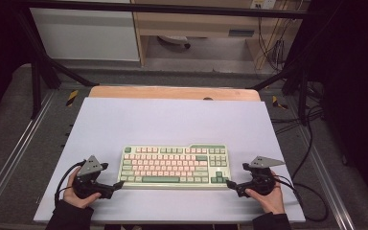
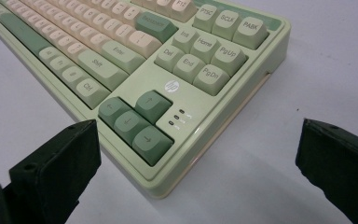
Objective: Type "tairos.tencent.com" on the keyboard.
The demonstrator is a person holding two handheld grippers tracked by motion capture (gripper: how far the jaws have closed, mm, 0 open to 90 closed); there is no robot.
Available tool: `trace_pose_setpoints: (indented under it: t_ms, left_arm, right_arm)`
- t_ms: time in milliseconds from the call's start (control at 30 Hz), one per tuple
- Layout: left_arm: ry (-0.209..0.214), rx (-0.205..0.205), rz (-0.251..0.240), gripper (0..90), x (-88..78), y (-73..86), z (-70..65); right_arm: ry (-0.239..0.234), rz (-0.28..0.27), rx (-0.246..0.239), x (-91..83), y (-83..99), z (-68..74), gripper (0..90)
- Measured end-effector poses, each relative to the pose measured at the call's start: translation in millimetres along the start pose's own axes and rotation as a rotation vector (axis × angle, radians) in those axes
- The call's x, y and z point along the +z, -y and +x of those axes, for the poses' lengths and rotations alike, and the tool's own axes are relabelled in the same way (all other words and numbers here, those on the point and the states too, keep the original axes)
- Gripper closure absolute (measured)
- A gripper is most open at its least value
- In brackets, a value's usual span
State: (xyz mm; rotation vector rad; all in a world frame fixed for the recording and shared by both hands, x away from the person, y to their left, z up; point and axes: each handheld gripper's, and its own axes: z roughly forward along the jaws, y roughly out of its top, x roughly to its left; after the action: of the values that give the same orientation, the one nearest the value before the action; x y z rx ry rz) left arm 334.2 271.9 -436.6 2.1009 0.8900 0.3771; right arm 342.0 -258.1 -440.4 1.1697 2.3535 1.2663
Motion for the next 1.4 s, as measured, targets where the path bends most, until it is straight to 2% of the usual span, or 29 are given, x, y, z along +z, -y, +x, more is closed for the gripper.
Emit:
trace_pose_setpoints:
  t_ms: [367, 800, 1033, 1133, 1367, 1400]
  left_arm:
    - [0.004, 0.001, -0.01, 8.4, -2.1, -2.3, -1.5]
    - [0.005, -0.016, -0.032, 14.8, -6.1, -7.0, -4.5]
    - [0.008, -0.041, -0.029, 24.7, -6.6, -8.7, -3.8]
    - [-0.001, -0.039, -0.029, 28.9, -6.9, -9.9, -4.6]
    - [0.027, -0.043, -0.044, 41.4, -6.8, -15.6, -9.2]
    - [0.027, -0.045, -0.048, 45.3, -7.0, -16.6, -10.1]
  right_arm:
    - [-0.001, 0.003, 0.002, 0.0, 0.1, 0.3, 0.5]
    - [0.0, 0.003, 0.002, -0.4, 0.1, 0.5, 0.5]
    - [0.001, 0.003, 0.001, -0.5, 0.1, 0.6, 0.5]
    - [0.002, 0.002, 0.0, -0.7, 0.0, 0.3, 0.5]
    - [0.0, 0.004, 0.002, 0.0, 0.2, 0.7, 0.5]
    - [0.0, 0.005, -0.001, -0.6, 0.1, 0.4, 0.6]
